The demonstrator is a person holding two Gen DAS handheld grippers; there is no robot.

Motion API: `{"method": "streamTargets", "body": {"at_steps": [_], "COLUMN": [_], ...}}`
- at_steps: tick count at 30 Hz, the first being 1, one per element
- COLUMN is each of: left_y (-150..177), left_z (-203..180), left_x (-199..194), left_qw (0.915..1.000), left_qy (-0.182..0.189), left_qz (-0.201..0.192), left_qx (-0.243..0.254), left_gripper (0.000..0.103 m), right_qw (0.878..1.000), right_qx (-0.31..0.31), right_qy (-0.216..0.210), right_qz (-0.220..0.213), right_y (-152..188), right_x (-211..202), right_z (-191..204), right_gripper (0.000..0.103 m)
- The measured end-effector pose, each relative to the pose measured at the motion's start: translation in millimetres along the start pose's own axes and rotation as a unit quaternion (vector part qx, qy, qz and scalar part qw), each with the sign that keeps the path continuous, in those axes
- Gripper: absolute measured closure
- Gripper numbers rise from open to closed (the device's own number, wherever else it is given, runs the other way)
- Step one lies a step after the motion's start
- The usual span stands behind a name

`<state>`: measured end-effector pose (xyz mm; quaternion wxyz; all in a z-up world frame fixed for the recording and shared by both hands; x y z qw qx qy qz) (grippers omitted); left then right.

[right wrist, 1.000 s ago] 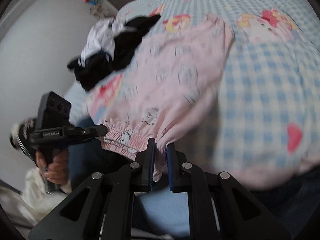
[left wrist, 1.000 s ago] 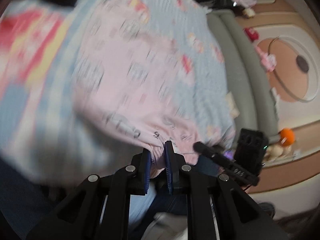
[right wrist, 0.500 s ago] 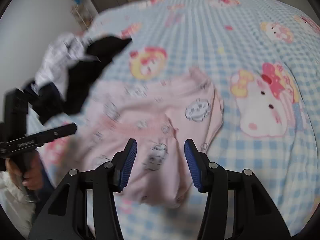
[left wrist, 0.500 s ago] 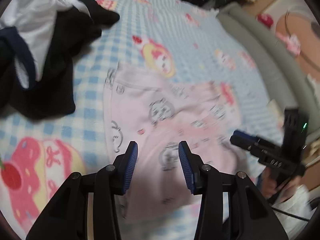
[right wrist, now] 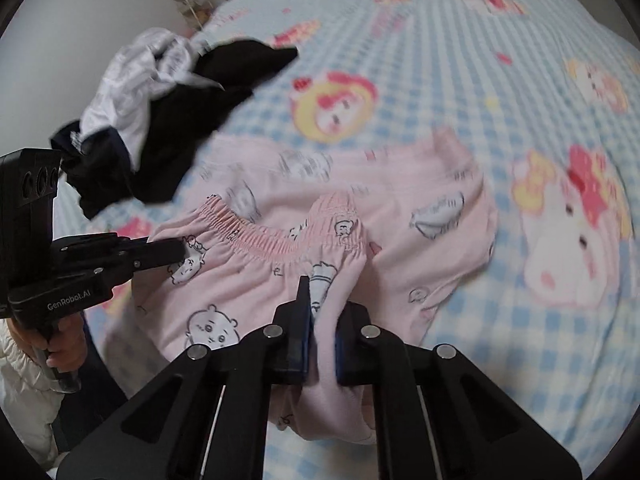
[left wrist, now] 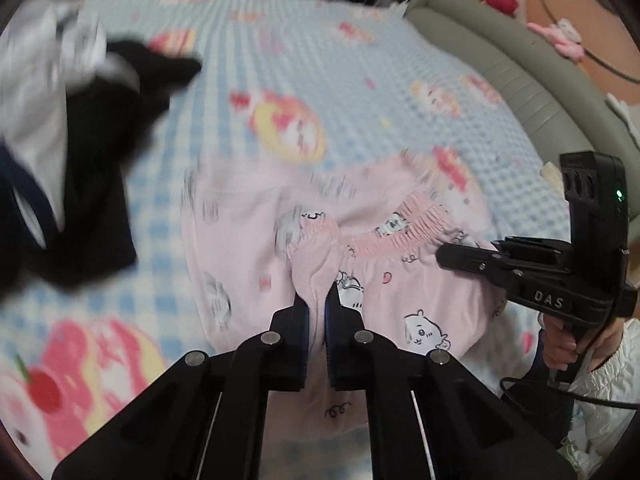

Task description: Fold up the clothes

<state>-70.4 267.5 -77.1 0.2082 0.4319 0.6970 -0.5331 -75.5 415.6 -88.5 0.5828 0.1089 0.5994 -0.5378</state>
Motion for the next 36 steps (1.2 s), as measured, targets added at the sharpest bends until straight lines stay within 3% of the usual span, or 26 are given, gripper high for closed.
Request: {"method": "streamTargets", "body": {"at_steps": [2,4,5,6,8,10,11,13,14,15,17,20,22,23,24,25,28,29,34,36], "left_y": [-20.9,-37.5,-45.7,-47.0,-37.9,-23.3,-20.8,-16.3,-6.1,5.3,31.6,59.4,59.6,56.0,52.1,48.3,37.5,38.5,54.6,64.1], "left_z": [-1.1,13.5,21.0,32.0,54.7,71.3,70.6,68.7,71.7,74.1,74.7,72.2,65.5,61.0,56.5,52.0,35.9,32.4,28.5,30.7], "left_x": [-11.4,-3.3,0.8,16.0,54.0,72.0,58.6,30.6,13.0,2.4,-1.7,14.5,23.1,24.7,26.3,27.8,6.9,-0.1,-21.7,-26.7], "left_qw": [0.9997,0.9990,0.9982,0.9972,0.9929,0.9857,0.9870,0.9884,0.9852,0.9818,0.9764,0.9701,0.9719,0.9736,0.9752,0.9768,0.9825,0.9832,0.9838,0.9832], "left_qy": [-0.001,-0.005,-0.007,-0.011,-0.040,-0.053,-0.052,-0.050,-0.062,-0.064,-0.025,0.012,0.015,0.012,0.008,0.005,-0.006,-0.003,-0.001,-0.005], "left_qz": [-0.025,-0.033,-0.037,-0.026,0.020,0.064,0.043,0.000,-0.025,-0.036,-0.028,0.007,0.005,0.008,0.010,0.013,-0.003,-0.006,-0.005,-0.001], "left_qx": [0.003,-0.030,-0.047,-0.069,-0.110,-0.146,-0.146,-0.144,-0.158,-0.176,-0.213,-0.242,-0.235,-0.228,-0.221,-0.214,-0.186,-0.182,-0.179,-0.182], "left_gripper": [0.096,0.095,0.091,0.081,0.075,0.075,0.074,0.057,0.043,0.042,0.042,0.042,0.048,0.077,0.099,0.098,0.099,0.099,0.099,0.099], "right_qw": [1.000,0.998,0.998,0.998,0.999,0.997,0.996,0.997,0.996,0.995,0.991,0.986,0.981,0.979,0.981,0.982,0.991,0.989,0.985,0.988], "right_qx": [-0.003,0.003,0.014,0.024,0.039,0.053,0.065,0.082,0.085,0.095,0.115,0.166,0.193,0.200,0.191,0.181,0.132,0.144,0.159,0.141], "right_qy": [-0.006,-0.004,-0.005,-0.007,0.007,0.050,0.043,0.012,0.005,0.012,0.027,0.000,-0.022,-0.030,-0.037,-0.043,-0.010,0.016,-0.016,-0.013], "right_qz": [-0.029,-0.061,-0.061,-0.060,-0.017,0.039,0.035,-0.005,-0.022,-0.037,-0.067,-0.027,-0.005,-0.003,-0.012,-0.023,-0.034,-0.041,-0.070,-0.058], "right_y": [-21.1,-45.3,-50.9,-56.0,-49.9,-34.5,-31.6,-27.4,-24.5,-15.8,2.4,37.8,53.5,57.5,54.2,50.4,42.1,42.4,46.4,60.0], "right_x": [-10.9,-18.3,-11.3,-3.7,38.1,67.1,64.1,35.9,21.4,8.8,-16.6,-4.1,10.0,16.7,19.0,20.9,9.3,1.8,-55.1,-73.0], "right_z": [1.9,-0.5,-4.9,-9.3,-24.0,-40.9,-42.4,-38.6,-37.7,-42.5,-53.0,-70.7,-77.4,-78.0,-74.8,-71.3,-56.8,-57.4,-41.5,-26.3], "right_gripper": [0.096,0.095,0.089,0.076,0.064,0.064,0.064,0.060,0.048,0.033,0.027,0.028,0.031,0.039,0.071,0.089,0.092,0.093,0.096,0.096]}}
Point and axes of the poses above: each gripper's, at about its wrist camera, not at the fingertips, and x roughly the way its jaws point, z to its left, y to its underside, the point moved 8 cm from there along x, roughly the way its jaws point, and after that the axes turned 2 degrees about -z, right-handed, at the moved point
